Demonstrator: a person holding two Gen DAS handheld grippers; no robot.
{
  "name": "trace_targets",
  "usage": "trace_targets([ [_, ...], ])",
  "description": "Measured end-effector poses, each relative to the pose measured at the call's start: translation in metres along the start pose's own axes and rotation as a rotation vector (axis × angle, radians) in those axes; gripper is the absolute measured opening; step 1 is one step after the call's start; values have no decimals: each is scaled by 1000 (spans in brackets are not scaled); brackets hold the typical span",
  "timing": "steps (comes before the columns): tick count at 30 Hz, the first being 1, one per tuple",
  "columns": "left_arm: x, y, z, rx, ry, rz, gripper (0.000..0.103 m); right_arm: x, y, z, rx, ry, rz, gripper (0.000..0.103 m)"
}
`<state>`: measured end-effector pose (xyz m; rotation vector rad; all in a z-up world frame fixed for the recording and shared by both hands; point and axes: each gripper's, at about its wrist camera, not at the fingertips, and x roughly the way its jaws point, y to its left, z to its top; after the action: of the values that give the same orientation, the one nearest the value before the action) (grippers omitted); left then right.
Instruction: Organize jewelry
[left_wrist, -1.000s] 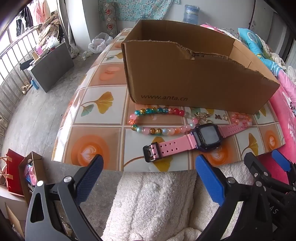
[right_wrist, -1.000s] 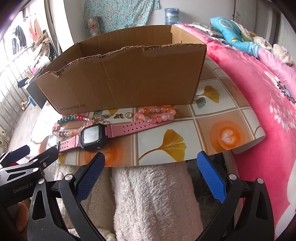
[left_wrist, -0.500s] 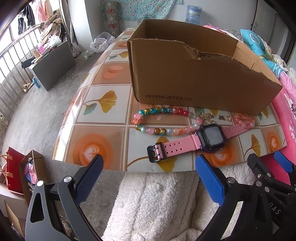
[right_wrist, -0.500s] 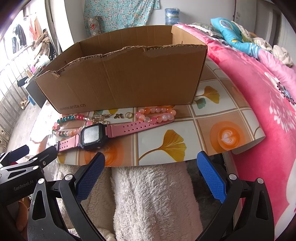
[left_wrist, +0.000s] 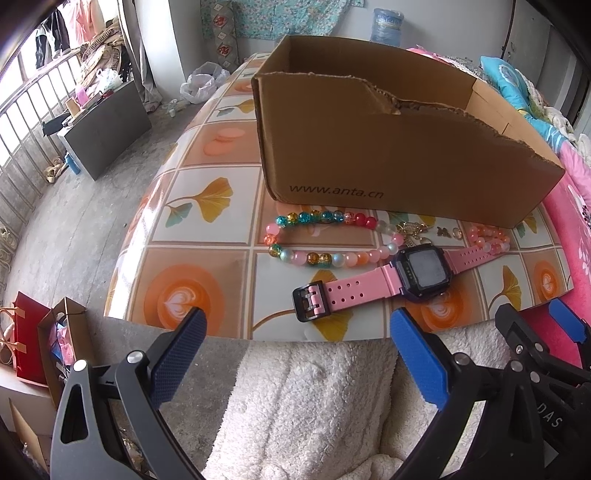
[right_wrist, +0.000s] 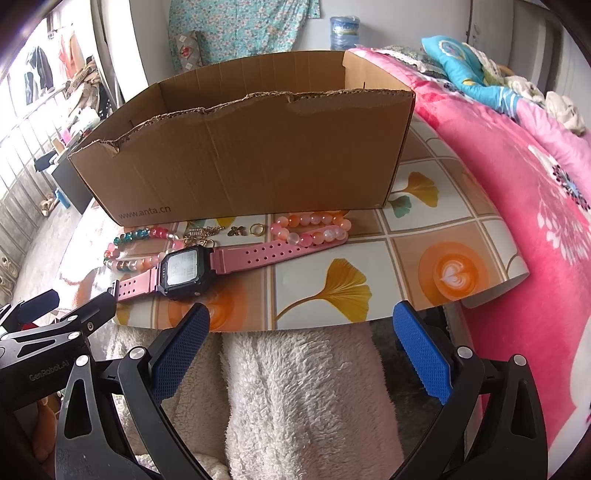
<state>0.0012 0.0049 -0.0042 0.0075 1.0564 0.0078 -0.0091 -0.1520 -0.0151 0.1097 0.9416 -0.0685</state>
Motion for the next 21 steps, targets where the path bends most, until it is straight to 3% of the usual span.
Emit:
trace_targets([
  [21, -4, -1, 0, 0, -5, 10, 97, -2, -2, 5, -6, -3, -4, 96],
])
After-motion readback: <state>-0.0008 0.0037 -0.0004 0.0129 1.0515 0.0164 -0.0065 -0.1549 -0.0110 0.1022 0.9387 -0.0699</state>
